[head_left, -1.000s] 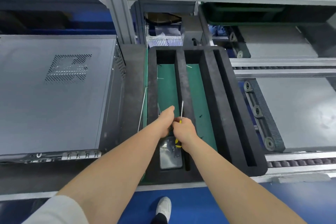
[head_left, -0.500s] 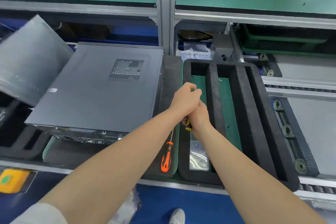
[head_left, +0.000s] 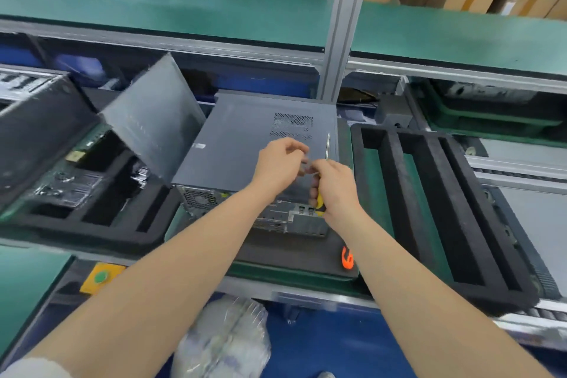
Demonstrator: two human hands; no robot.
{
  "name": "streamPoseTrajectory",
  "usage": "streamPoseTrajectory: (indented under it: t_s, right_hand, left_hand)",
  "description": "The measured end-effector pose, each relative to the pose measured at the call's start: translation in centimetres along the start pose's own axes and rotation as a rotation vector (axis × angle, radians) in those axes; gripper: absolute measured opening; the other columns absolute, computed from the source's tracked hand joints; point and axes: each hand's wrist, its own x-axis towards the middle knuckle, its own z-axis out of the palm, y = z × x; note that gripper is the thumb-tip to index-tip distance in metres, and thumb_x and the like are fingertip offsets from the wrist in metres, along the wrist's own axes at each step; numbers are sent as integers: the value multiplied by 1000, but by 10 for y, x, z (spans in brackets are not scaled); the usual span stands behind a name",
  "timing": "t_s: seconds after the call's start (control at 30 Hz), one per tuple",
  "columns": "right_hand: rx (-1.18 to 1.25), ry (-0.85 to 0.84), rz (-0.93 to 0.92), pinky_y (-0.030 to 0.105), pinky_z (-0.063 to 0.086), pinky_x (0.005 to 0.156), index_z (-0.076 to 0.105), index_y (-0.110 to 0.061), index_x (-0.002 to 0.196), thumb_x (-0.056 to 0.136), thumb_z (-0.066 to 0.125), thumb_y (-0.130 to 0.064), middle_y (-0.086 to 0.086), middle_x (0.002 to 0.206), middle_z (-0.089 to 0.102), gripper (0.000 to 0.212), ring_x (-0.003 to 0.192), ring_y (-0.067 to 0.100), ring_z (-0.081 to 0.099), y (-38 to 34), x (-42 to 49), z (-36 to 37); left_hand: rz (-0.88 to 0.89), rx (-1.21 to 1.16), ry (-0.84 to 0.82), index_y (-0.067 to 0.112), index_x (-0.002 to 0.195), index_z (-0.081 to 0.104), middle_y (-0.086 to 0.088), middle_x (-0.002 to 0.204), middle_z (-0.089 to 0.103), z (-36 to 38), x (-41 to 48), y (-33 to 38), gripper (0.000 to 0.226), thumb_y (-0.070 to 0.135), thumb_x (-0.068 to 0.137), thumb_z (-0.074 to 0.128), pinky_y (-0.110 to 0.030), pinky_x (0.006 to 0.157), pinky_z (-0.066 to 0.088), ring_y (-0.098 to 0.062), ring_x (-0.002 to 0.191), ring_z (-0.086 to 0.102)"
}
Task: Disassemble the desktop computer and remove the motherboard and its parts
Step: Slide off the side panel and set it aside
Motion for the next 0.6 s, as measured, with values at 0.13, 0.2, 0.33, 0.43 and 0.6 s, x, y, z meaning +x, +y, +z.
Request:
streamPoseTrajectory:
  t_s: [0.13,0.2,0.33,0.43,0.6]
  right_hand:
    - [30,0,111,28,36,43,62,-7,78,83,65,-22,1,49,42,16,40,20,39,24,-38,48]
    - [67,60,170,28,38,44,64,-5,76,84,69,-24,1,46,43,22,38,19,38,39,-51,68]
    - [166,190,302,27,42,43,72,-1,82,85,79,-36,5,54,60,36,35,17,42,64,-62,93]
    - [247,250,353,27,45,44,72,-3,91,84,82,-41,10,78,76,40,35,16,43,70,-59,108]
    - [395,278,369,26,44,43,75,-3,88,79,87,-43,13,78,78,43,31,17,43,69,-46,133]
  left_hand:
    - [61,204,43,23,103,77,7,101,77,-54,-14,-37,26,9,92,58,-26,88,54,-12,97,70]
    - [105,339,10,22,106,77,7,107,76,-74,-17,-55,27,8,92,60,-26,97,50,-12,106,68]
    - [234,597,-44,35,113,72,10,126,68,-95,-10,-77,25,18,97,62,-41,108,40,-15,124,58]
    - [333,685,-98,37,129,65,12,143,58,-99,3,-86,32,21,102,57,-42,110,29,-11,143,43]
    - [332,823,-192,43,147,50,0,166,32,-94,25,-93,39,33,110,43,-42,120,13,-22,156,21]
